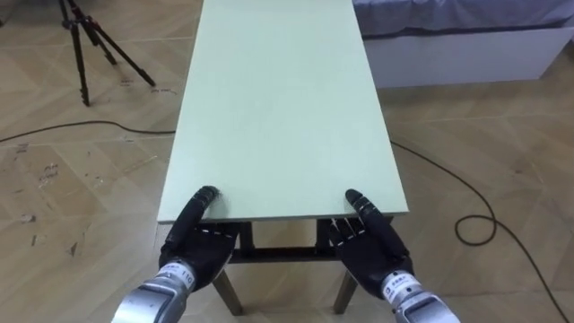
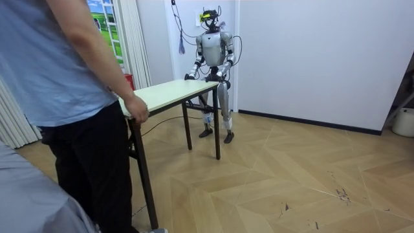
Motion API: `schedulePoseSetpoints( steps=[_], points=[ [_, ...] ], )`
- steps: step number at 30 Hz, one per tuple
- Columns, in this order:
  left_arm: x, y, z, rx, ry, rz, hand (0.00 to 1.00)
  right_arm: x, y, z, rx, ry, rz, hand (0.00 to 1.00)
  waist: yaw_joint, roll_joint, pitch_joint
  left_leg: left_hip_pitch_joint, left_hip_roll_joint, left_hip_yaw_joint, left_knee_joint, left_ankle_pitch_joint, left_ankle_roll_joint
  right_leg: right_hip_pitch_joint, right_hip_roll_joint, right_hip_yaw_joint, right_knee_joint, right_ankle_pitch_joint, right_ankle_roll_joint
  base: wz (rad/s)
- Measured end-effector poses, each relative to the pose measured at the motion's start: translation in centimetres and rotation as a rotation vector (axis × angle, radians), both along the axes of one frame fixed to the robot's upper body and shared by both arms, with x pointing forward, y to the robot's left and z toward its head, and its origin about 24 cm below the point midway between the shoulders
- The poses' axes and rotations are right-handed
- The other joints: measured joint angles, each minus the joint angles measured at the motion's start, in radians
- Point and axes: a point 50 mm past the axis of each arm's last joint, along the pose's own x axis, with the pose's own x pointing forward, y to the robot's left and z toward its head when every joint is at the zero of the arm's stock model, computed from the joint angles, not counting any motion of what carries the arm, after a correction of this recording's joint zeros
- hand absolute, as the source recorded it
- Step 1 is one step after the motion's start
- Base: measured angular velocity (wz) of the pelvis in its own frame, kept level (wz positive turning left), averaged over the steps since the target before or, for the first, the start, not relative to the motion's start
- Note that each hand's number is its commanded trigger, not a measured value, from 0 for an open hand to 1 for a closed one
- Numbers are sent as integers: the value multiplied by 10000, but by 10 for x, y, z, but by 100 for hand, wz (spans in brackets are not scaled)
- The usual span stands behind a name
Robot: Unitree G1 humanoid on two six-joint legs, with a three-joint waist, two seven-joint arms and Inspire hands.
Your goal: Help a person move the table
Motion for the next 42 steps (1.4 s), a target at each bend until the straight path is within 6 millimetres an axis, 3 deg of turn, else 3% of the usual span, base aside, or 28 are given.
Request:
schedulePoseSetpoints(
  steps=[11,33,42],
  points=[
    [0,0,0,205,-83,-97,100,2,1,1,-52,-21,4,100,-97,-119,43,-17,-1,-70,-34,0,0,0,2,6,9,0,0,1],
    [3,0,1,175,-754,30,100,12,5,10,-240,-463,54,100,-149,-99,60,-40,-3,13,16,0,-1,-14,-4,-47,-6,-2,3,0],
    [4,-2,2,224,-1184,108,100,16,7,16,-204,-737,109,100,-328,-84,48,-72,-15,104,72,19,-33,-40,-11,0,49,1,-2,-2]
  ],
)
